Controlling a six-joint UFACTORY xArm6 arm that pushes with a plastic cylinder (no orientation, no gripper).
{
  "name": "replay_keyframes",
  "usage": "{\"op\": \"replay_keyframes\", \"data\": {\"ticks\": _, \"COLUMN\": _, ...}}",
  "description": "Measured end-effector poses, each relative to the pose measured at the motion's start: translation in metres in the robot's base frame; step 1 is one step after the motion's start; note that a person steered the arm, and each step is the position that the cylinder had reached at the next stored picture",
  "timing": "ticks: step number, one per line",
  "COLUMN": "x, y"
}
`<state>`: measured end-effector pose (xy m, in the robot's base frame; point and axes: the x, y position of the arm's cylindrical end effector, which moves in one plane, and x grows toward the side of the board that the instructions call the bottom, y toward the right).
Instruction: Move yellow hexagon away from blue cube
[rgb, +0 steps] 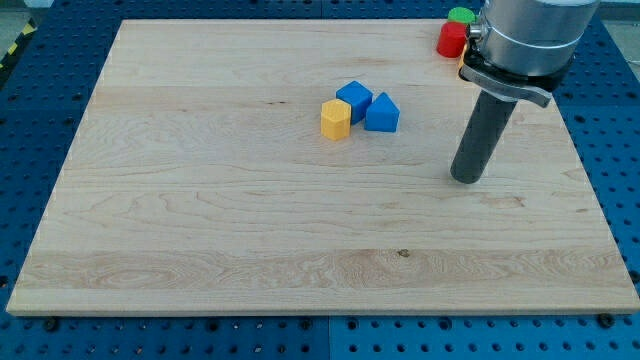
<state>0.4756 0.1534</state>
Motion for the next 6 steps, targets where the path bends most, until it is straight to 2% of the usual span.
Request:
{"op": "replay_keyframes", "data": {"ticks": 3, "x": -0.036, "y": -0.124}}
{"op": "replay_keyframes", "data": {"ticks": 4, "x": -0.041, "y": -0.133}}
{"op": "replay_keyframes", "data": {"ticks": 6, "x": -0.04, "y": -0.087}}
